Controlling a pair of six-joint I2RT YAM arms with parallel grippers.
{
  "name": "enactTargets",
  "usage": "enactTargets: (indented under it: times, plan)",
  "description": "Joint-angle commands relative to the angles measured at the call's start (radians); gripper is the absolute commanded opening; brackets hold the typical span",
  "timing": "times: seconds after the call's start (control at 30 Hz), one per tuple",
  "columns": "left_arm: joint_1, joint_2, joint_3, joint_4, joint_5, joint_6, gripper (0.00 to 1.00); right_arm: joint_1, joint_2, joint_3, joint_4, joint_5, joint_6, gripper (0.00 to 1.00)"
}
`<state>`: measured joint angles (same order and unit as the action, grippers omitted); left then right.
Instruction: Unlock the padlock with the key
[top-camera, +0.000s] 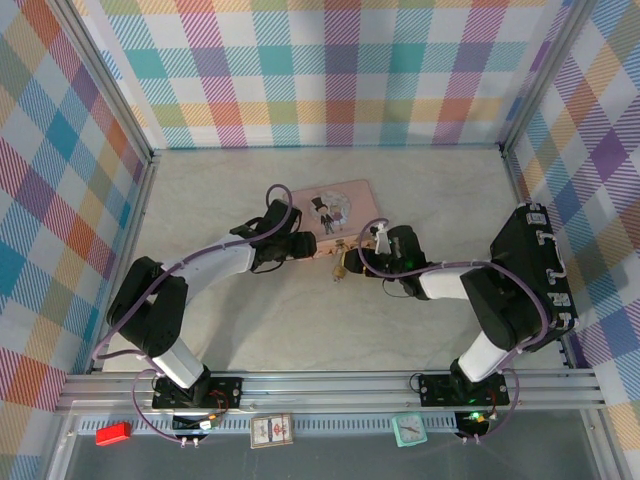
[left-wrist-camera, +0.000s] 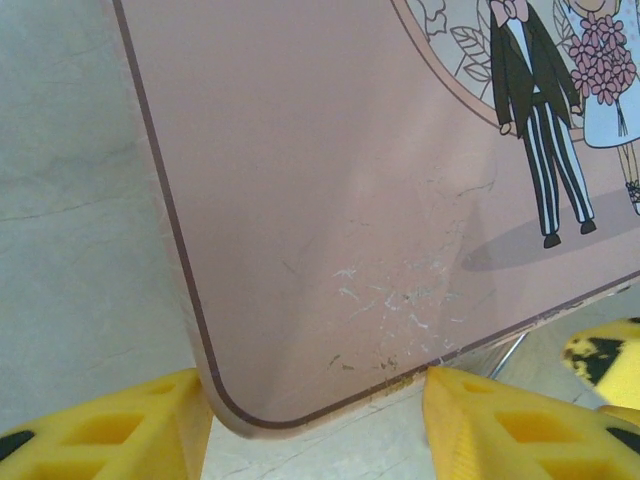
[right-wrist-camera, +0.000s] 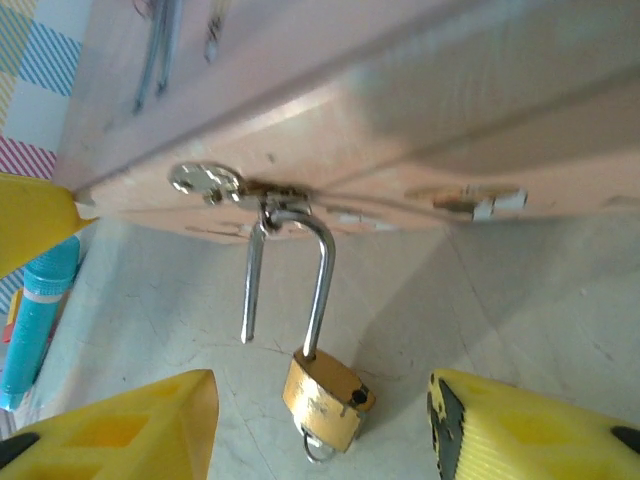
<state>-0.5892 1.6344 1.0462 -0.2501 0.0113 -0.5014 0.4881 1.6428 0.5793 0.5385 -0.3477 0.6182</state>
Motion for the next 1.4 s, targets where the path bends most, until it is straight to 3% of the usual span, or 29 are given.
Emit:
enactTargets:
  times: [0.0,0.37,0.7,1.13,1.37]
  plan:
    - [-0.015,0.030,0.017,0.014,0.023,-0.013,0.56,0.004,0.013,-0.006,0.132,-0.030,0.066,0.55]
    - [-0.015,0.031,0.015,0.014,0.013,-0.031,0.55,0.005,0.096,-0.043,0.261,0.064,0.178,0.39]
    - [-0.017,0.019,0.005,0.015,0.012,-0.038,0.54,0.020,0.199,-0.010,0.363,0.041,0.208,0.31]
    - [-0.017,0.008,-0.012,0.020,0.010,-0.043,0.53,0.038,0.302,0.002,0.503,0.030,0.257,0.27]
    - [-0.017,-0.002,-0.033,0.032,0.005,-0.061,0.53,0.041,0.366,-0.020,0.689,0.035,0.338,0.27]
